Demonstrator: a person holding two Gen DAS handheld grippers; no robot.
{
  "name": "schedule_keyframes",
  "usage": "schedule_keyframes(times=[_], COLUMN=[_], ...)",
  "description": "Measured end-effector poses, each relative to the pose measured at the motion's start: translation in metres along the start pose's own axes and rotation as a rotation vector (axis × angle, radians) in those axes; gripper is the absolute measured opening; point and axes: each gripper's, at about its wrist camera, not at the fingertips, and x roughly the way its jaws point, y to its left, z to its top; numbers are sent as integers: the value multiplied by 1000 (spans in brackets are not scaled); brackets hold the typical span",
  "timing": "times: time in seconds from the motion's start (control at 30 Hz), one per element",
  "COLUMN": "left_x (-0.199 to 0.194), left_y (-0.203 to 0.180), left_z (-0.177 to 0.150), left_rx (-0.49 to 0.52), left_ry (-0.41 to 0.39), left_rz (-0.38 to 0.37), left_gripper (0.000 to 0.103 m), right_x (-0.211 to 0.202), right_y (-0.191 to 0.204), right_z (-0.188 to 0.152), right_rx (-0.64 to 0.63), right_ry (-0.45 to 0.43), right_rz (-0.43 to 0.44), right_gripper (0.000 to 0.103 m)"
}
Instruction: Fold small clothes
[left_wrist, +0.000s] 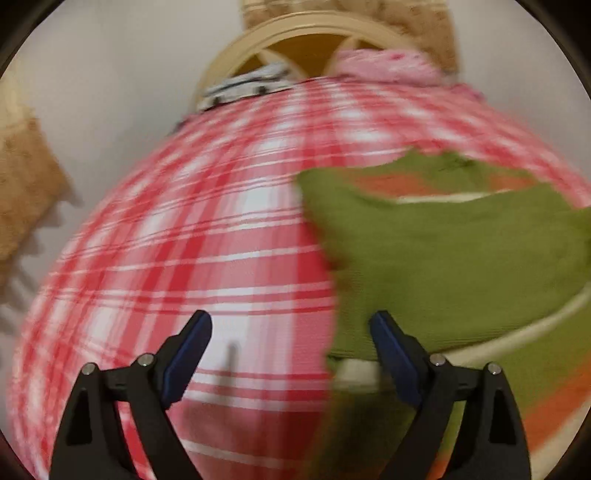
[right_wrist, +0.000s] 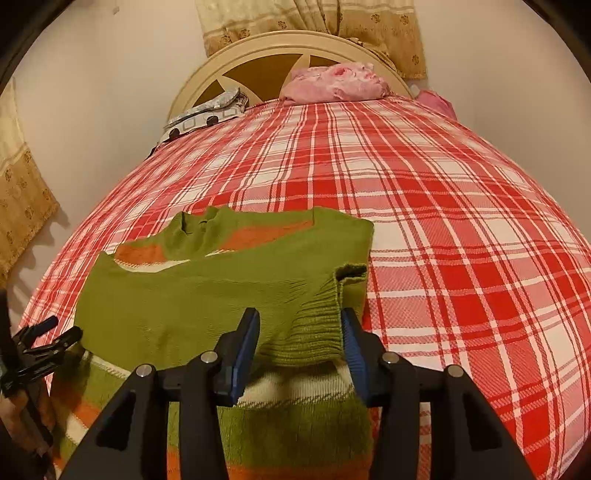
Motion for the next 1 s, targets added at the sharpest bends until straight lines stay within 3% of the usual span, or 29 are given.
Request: schedule_keyframes(times=[0.07, 0.13, 0.2, 0.4, 0.5, 0.6, 0.67, 0.77, 0.87, 1.0], left_x=[11, 11, 9, -18, -21, -15, 2, 29, 32, 32], left_y=[25, 43, 47, 41, 30, 15, 6, 3, 18, 28], left_z=[-3, -3, -4, 6, 18, 27, 31, 25, 19, 13], left_rx=[-102, -168, -167, -178, -160, -96, -48, 10, -49, -104], left_ry=[37, 44, 28, -73, -87, -90, -48, 30, 36, 42], left_rz=[-29, -10, -69, -105, -124, -60, -4, 69, 10, -40], left_gripper=[100, 97, 97, 97, 98, 98, 98, 101, 103, 103], right_x=[0, -1, -2, -3, -2, 1, 6, 17, 32, 18], right_y=[3, 7, 11, 26, 31, 26, 23, 17, 1, -22], right_z=[0, 1, 2, 2, 0, -3, -5, -8, -15, -19], right_rx=[-15, -24, -24, -37, -55, -47, -39, -53, -27, 53], right_ry=[-4, -12, -27, -54, -51, -30, -1, 56, 136, 114], right_rz=[-2, 12, 15, 35, 29, 16, 10, -36, -108, -223], right_gripper=[47, 47, 47, 47, 47, 47, 47, 48, 48, 50])
